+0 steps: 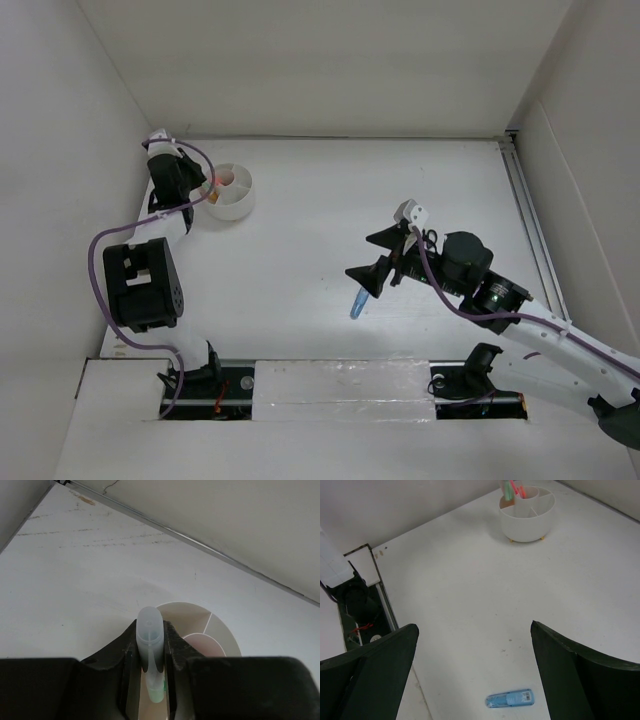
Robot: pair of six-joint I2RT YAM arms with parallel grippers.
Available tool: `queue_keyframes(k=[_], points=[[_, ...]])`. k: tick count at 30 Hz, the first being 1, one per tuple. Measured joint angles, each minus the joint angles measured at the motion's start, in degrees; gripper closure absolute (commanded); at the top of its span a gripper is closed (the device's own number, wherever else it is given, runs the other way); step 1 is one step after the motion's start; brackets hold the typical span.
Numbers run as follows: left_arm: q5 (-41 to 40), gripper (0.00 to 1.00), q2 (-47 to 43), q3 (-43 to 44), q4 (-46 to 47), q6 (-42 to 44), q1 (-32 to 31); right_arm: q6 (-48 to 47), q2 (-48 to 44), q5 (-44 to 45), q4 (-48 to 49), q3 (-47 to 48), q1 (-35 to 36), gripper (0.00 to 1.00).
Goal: Sort the stationery into containers
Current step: Place the pen in the storage box.
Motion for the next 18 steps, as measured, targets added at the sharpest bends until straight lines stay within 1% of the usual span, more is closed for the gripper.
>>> queue_keyframes(k=[2,3,7,8,9,11,12,13,14,18], points=[[-0.1,0.85,0.0,0.0,0.0,0.2,-0.2,0.0,0.0,0.0,0.0,0.0,0.0,0.0],[-0.3,0.82,0.0,0.0,0.0,0.2,-0.5,0.0,0.0,0.0,0.0,0.0,0.0,0.0],[-1.0,0.76,0.0,0.0,0.0,0.5,-0.7,0.0,0.0,-0.3,0.0,0.0,0.0,0.0],[-1.1,0.72,0.0,0.0,0.0,0.6,-0.7,0.0,0.0,-0.3,0.0,0.0,0.0,0.0],[-1.3,0.69,0.0,0.0,0.0,0.6,-0.7,0.0,0.0,-0.4,0.0,0.0,0.0,0.0],[-1.7,0.68,0.0,0.0,0.0,0.6,-0.7,0.0,0.0,-0.5,0.0,0.0,0.0,0.0],[-1.9,0.62,0.0,0.0,0.0,0.7,-0.7,0.0,0.0,-0.5,0.0,0.0,0.0,0.0],[-2.0,0.6,0.0,0.0,0.0,0.7,-0.7,0.0,0.0,-0.5,0.0,0.0,0.0,0.0],[-2.1,0.6,0.0,0.0,0.0,0.8,-0.7,0.0,0.0,-0.6,0.0,0.0,0.0,0.0],[-2.3,0.52,0.0,0.0,-0.1,0.8,-0.7,-0.4,0.0,-0.7,0.0,0.0,0.0,0.0]])
